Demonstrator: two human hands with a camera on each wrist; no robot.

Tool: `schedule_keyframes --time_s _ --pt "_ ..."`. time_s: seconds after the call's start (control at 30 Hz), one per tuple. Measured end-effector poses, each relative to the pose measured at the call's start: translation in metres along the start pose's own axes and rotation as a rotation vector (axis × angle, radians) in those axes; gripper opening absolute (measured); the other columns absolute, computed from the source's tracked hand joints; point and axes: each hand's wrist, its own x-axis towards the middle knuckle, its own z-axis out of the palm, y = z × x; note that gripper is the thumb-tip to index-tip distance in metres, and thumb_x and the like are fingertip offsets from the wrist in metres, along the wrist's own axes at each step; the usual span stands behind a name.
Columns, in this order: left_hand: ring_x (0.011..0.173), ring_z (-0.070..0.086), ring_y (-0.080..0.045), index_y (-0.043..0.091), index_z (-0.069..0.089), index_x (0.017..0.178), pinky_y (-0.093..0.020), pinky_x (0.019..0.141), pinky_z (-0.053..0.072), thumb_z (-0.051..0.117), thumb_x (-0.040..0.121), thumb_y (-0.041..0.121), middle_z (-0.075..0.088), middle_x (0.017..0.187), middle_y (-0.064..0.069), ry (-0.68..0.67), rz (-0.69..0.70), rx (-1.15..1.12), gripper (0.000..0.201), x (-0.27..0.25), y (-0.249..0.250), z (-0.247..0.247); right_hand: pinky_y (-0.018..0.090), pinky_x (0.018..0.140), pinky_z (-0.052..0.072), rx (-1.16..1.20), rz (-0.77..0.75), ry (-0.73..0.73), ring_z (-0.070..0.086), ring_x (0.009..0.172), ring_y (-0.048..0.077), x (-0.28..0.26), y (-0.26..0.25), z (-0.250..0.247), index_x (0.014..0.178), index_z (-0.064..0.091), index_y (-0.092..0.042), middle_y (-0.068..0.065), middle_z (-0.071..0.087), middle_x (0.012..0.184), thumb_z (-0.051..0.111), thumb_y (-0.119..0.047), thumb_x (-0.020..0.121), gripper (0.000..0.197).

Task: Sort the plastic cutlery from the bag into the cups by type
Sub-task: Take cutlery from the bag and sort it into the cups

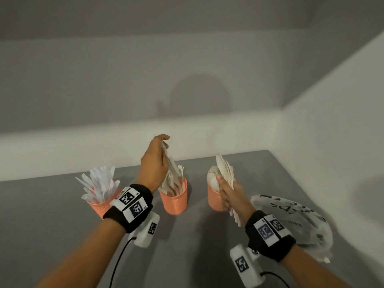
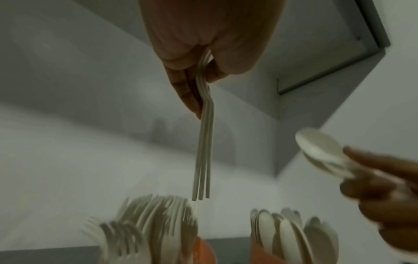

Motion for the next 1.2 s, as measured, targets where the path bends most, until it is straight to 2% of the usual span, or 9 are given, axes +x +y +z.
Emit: schedule_keyframes --time_s 0.3,0.47,0.6,0.77,0.87,0.93,1.07,1.13,1.2 --pt "0.090 0.060 -0.031 0.007 0.043 0.129 -0.032 0.072 0.046 0.035 0.089 -0.005 0.055 0.116 -0.014 -0.229 0.013 0.171 0.043 -0.022 -0.014 0.028 0.020 0.046 0.040 0.079 -0.088 0.230 0.036 0.035 0.012 0.035 -0.030 -0.023 0.048 0.032 -0.014 -0.004 0.031 0.035 0.054 -0.046 0.088 0.056" --pt "0.084 0.062 -0.035 0.003 0.045 0.127 -0.037 0.071 0.050 0.025 0.085 0.019 0.061 0.108 -0.017 -0.241 -0.003 0.200 0.049 -0.027 -0.020 0.034 0.022 0.039 0.033 0.229 -0.099 0.381 0.032 0.029 0.008 0.058 -0.036 -0.019 0.056 0.034 -0.015 -0.011 0.030 0.033 0.058 -0.035 0.089 0.045" --pt "0.092 0.061 -0.036 0.003 0.051 0.122 -0.038 0.085 0.044 0.010 0.074 0.039 0.065 0.108 -0.015 -0.275 -0.018 0.229 0.073 -0.030 -0.019 0.034 0.020 0.050 0.044 0.194 -0.168 0.449 0.043 0.036 0.008 0.073 -0.038 -0.009 0.048 0.035 -0.012 -0.004 0.037 0.037 0.047 -0.034 0.095 0.053" --pt "0.101 0.063 -0.028 0.007 0.055 0.117 -0.046 0.107 0.028 0.010 0.072 0.039 0.067 0.110 -0.010 -0.310 -0.019 0.304 0.071 -0.030 -0.025 0.035 0.003 0.049 0.036 0.075 -0.287 0.386 0.042 0.038 -0.003 0.086 -0.029 -0.004 0.054 0.043 -0.011 0.002 0.041 0.053 0.044 -0.027 0.098 0.046" --pt "0.107 0.061 -0.026 0.008 0.055 0.118 -0.046 0.112 0.021 0.010 0.073 0.042 0.065 0.116 -0.008 -0.328 -0.029 0.295 0.072 -0.031 -0.027 0.035 0.007 0.050 0.037 0.065 -0.261 0.358 0.042 0.039 -0.003 0.091 -0.014 -0.007 0.068 0.050 -0.005 0.000 0.041 0.055 0.046 -0.029 0.097 0.038" --pt "0.110 0.059 -0.025 0.010 0.054 0.119 -0.046 0.113 0.019 0.009 0.073 0.043 0.064 0.119 -0.006 -0.347 -0.030 0.292 0.072 -0.032 -0.029 0.036 0.017 0.057 0.041 0.021 -0.207 0.360 0.044 0.044 -0.001 0.095 -0.001 -0.011 0.081 0.054 -0.003 -0.007 0.042 0.053 0.048 -0.047 0.091 0.046" --pt "0.111 0.059 -0.024 0.012 0.052 0.119 -0.046 0.114 0.016 0.009 0.074 0.036 0.064 0.118 -0.006 -0.384 -0.034 0.297 0.067 -0.033 -0.038 0.042 0.032 0.071 0.045 -0.123 -0.163 0.361 0.051 0.066 0.013 0.104 0.025 -0.021 0.080 0.050 -0.024 -0.015 0.049 0.063 0.046 -0.078 0.070 0.055" --pt "0.111 0.059 -0.024 0.013 0.052 0.119 -0.047 0.115 0.015 0.010 0.075 0.034 0.064 0.118 -0.005 -0.391 -0.029 0.314 0.064 -0.032 -0.042 0.044 0.035 0.071 0.048 -0.193 -0.143 0.363 0.057 0.069 0.022 0.102 0.027 -0.024 0.079 0.052 -0.014 -0.001 0.055 0.070 0.047 -0.075 0.070 0.062" --pt "0.113 0.058 -0.023 0.014 0.053 0.117 -0.047 0.115 0.012 0.011 0.078 0.033 0.063 0.118 -0.004 -0.384 -0.020 0.329 0.061 -0.032 -0.045 0.045 0.033 0.068 0.049 -0.235 -0.127 0.343 0.057 0.069 0.026 0.096 0.024 -0.026 0.080 0.053 -0.004 0.007 0.056 0.072 0.058 -0.055 0.076 0.052"
